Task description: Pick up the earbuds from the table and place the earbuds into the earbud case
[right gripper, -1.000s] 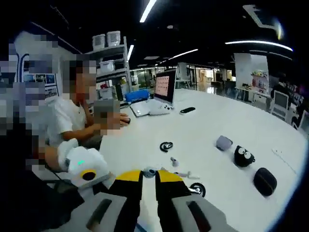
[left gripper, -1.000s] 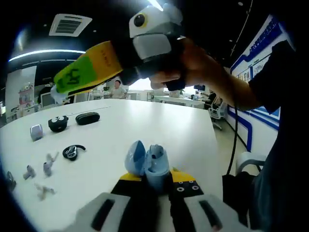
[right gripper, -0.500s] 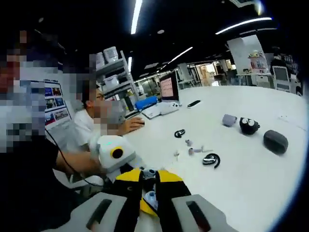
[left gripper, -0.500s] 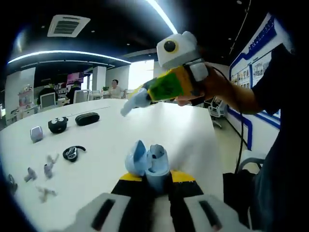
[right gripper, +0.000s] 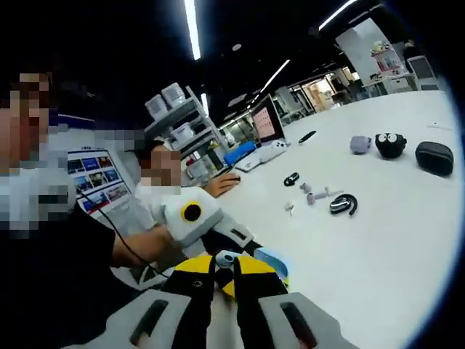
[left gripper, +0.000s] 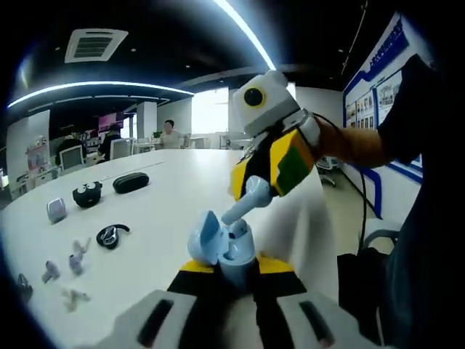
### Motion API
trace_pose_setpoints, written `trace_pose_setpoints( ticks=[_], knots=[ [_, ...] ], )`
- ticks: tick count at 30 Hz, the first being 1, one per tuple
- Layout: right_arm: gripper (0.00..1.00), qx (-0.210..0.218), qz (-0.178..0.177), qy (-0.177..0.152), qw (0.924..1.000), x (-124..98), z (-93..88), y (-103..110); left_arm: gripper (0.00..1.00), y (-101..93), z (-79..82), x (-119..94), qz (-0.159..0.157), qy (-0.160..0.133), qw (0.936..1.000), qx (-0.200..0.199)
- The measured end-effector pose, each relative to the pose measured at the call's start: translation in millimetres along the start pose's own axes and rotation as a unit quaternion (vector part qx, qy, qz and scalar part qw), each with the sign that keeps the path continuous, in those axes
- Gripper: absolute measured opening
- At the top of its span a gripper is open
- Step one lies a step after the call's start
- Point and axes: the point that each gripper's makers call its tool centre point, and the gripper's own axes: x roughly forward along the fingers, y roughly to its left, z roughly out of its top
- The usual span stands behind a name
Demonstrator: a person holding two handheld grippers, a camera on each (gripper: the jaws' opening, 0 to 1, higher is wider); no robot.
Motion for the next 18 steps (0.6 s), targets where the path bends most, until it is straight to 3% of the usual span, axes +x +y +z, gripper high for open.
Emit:
trace_pose_setpoints(
  ticks=[9,18],
  knots=[
    [0.1,0.026,0.015,0.009,0.9995,7,-12.5,5,0.19,-1.2,1.6,0,0.008,0.014,0.9991,0.04],
    [0.1,0.057,0.013,0.001,0.9983,6,-13.6,1,0.19,-0.6,1.5,-1,0.008,0.009,0.9991,0.04]
  ],
)
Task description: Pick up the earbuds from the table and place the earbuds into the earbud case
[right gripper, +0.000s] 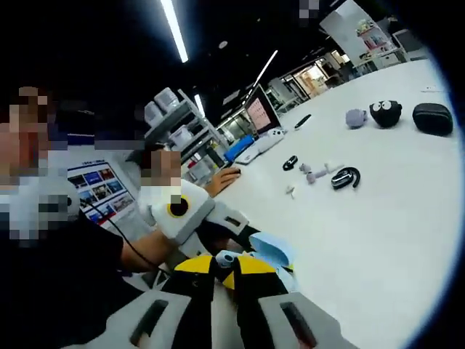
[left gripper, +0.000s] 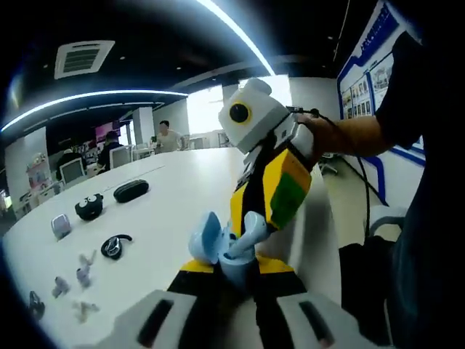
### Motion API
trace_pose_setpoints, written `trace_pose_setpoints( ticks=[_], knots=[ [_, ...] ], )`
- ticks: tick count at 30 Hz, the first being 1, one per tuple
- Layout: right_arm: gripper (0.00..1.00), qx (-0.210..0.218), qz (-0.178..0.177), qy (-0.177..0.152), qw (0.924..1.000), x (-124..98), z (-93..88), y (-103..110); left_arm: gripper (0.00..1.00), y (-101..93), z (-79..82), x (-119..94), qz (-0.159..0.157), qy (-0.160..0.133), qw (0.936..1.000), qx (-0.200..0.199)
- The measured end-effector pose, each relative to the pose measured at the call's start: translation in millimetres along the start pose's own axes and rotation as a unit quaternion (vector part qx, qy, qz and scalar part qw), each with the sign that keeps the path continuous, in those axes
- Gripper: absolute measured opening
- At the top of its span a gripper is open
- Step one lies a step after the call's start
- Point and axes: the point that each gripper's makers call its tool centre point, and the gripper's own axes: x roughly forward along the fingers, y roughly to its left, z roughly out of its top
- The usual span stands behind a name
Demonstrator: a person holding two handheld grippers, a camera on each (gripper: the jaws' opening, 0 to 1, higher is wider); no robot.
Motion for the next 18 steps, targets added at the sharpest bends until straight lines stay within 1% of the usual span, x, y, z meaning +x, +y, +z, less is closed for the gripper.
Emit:
trace_pose_setpoints(
  ticks=[10,18],
  knots=[
    [0.09,0.011,0.008,0.002,0.9999,4.8,-1.7,3.3,0.19,-0.6,-0.2,-0.8,0.003,-0.003,1.0,0.002],
    [0.09,0.015,0.009,-0.006,0.9998,5.2,2.1,2.9,0.19,-1.6,-0.4,-1.5,0.003,-0.004,1.0,0.001]
  ],
)
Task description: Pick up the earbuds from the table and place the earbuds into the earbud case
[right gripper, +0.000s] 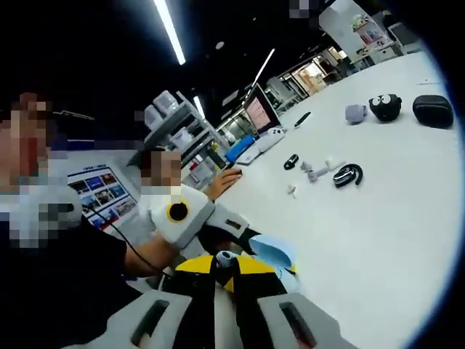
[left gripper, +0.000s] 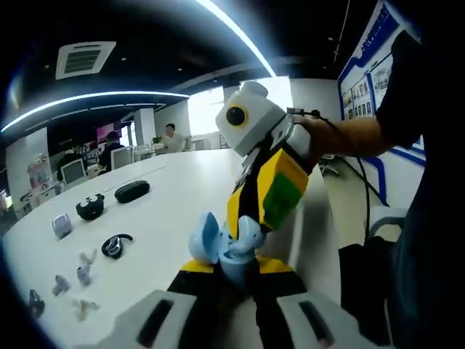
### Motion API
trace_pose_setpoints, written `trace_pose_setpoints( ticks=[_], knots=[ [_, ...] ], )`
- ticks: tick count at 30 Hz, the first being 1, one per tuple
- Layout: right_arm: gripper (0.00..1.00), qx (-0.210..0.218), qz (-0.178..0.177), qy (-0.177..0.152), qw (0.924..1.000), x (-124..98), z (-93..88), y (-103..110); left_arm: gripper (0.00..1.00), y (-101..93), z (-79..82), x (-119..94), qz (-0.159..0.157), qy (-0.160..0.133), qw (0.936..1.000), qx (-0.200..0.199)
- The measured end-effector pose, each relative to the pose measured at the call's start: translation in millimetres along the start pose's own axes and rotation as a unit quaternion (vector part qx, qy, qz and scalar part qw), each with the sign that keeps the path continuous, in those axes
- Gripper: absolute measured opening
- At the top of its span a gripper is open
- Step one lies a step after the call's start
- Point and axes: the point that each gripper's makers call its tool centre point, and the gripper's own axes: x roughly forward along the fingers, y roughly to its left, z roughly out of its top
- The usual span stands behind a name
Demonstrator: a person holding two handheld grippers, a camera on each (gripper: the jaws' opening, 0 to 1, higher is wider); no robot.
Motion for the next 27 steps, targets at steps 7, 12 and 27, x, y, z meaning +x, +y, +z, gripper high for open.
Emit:
trace_pose_setpoints(
  ticks=[7,12,27],
  knots=[
    [0.09,-0.004,0.001,-0.023,0.9997,-11,11.1,2,0.19,0.3,-0.6,0,-0.003,-0.003,0.9999,-0.01],
    [0.09,-0.049,-0.051,-0.021,0.9973,-37,19.3,-15,0.19,0.5,-0.8,-1,-0.004,-0.005,0.9998,-0.017],
    [0.09,-0.15,-0.119,0.077,0.9785,-66,-14.3,-57,0.19,1.7,0.0,2,-0.005,-0.004,0.9997,-0.022]
  ],
)
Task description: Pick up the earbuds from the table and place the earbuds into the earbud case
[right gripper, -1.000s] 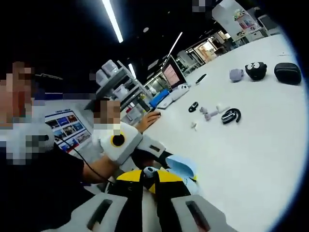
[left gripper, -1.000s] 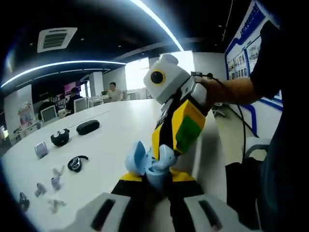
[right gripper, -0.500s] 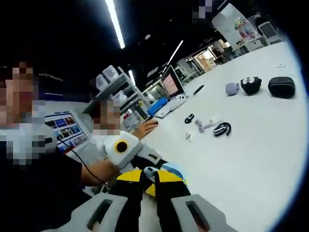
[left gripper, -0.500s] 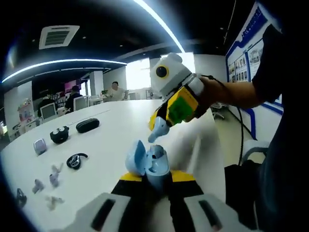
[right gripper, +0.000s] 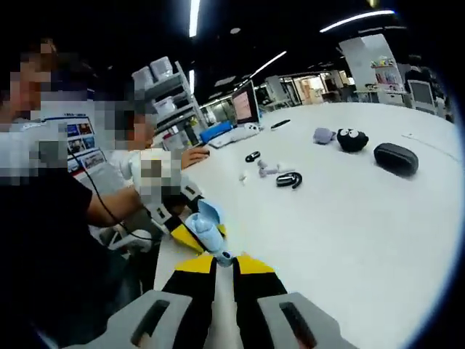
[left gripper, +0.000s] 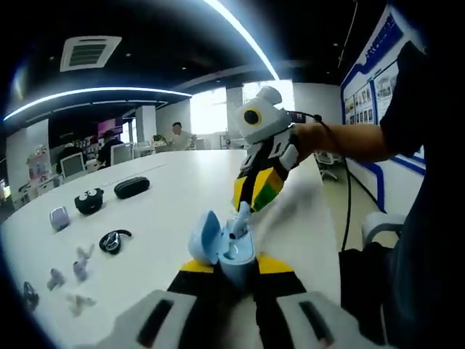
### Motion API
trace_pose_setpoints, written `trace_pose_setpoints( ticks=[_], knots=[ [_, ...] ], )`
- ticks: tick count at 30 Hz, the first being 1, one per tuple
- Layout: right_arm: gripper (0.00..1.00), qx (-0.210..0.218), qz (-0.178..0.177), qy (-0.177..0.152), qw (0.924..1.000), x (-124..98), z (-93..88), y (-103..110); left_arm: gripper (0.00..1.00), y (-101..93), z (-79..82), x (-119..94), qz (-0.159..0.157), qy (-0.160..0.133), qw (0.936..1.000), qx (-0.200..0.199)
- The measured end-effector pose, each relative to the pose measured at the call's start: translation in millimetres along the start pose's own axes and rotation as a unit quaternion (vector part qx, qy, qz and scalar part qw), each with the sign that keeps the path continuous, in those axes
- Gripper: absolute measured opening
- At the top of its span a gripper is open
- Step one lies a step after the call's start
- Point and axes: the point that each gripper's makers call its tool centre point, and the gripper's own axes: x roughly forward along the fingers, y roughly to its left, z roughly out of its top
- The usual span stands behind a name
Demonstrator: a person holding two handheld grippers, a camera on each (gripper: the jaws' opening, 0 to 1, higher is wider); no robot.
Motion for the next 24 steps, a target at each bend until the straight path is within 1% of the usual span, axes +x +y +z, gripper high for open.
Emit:
trace_pose_setpoints(
  ticks=[4,8,13,16,19,22,24],
  knots=[
    [0.09,-0.02,-0.006,0.011,0.9997,0,-5.5,-4,0.19,0.0,-0.1,0,0.0,0.0,1.0,-0.001],
    [0.09,-0.028,-0.008,0.01,0.9995,-2,-5.9,-5,0.19,0.2,-0.4,0,-0.001,-0.002,1.0,-0.005],
    [0.12,-0.05,-0.033,0.018,0.998,-8,-9.0,-12,0.19,0.4,-0.6,0,-0.001,-0.002,1.0,-0.007],
    [0.12,-0.07,-0.064,0.023,0.9953,-10,-11.7,-11,0.19,0.4,-0.7,0,0.0,-0.002,1.0,-0.006],
    [0.14,-0.084,-0.092,0.014,0.9921,-11,-11.9,-8,0.19,0.4,-0.8,0,0.001,-0.002,1.0,-0.006],
    [0.16,-0.101,-0.136,0.001,0.9856,-10,-11.6,-7,0.19,0.2,-0.9,-1,0.001,-0.001,1.0,-0.006],
    [0.17,-0.108,-0.158,-0.009,0.9814,-8,-11.8,-5,0.19,0.0,-0.9,-1,0.001,-0.001,1.0,-0.005]
  ],
)
